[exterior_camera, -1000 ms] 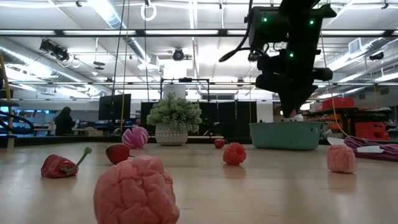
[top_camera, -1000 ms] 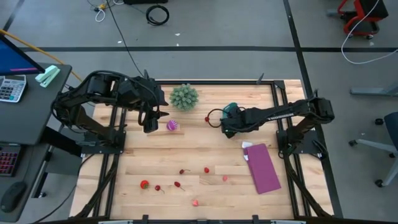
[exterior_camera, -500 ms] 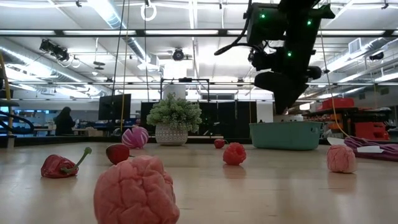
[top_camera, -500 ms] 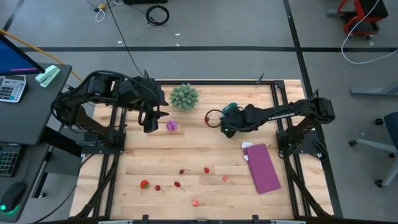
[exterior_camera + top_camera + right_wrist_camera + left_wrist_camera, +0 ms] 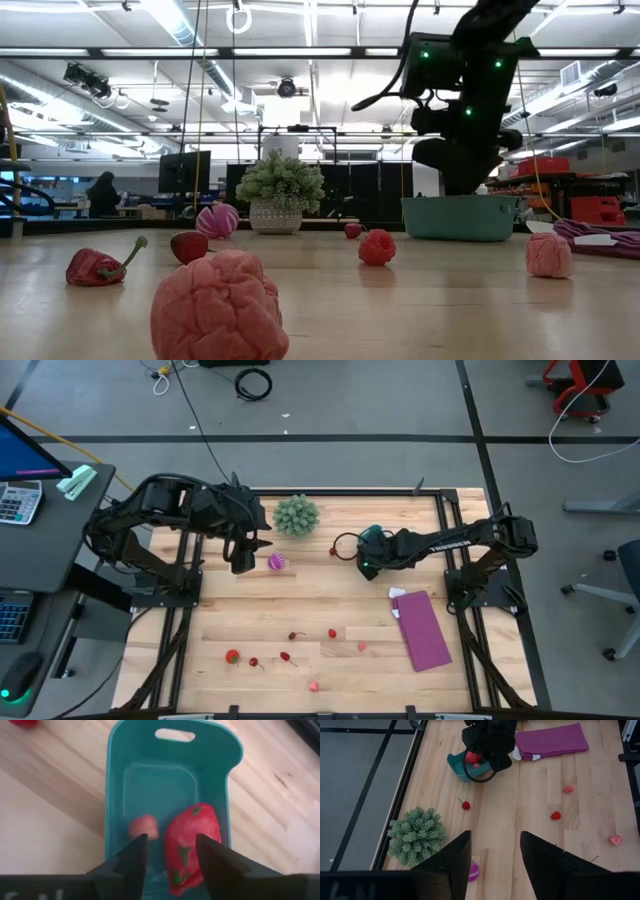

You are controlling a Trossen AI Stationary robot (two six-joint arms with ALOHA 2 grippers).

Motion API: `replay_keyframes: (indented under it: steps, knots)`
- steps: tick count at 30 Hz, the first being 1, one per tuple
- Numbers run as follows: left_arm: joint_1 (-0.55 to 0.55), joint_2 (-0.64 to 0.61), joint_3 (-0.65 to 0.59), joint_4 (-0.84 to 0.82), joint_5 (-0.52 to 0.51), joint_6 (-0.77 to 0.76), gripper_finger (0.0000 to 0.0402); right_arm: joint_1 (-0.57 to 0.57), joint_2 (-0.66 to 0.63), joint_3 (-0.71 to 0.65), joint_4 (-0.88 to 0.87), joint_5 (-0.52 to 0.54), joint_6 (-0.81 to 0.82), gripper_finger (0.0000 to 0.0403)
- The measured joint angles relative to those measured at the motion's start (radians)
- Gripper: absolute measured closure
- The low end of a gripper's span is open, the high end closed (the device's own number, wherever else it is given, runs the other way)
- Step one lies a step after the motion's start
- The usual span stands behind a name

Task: Pick and placing Produce into tupperware
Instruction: Put the red cherry into the blue bin

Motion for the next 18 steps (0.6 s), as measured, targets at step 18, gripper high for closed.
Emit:
replay_keyframes:
  steps: [18]
  knots:
    - [0.001,0.000,0.000,0.005,0.000,0.000,0.0225,0.071,-0.100,0.182,0.266,-0.134,-0.256,0.0201]
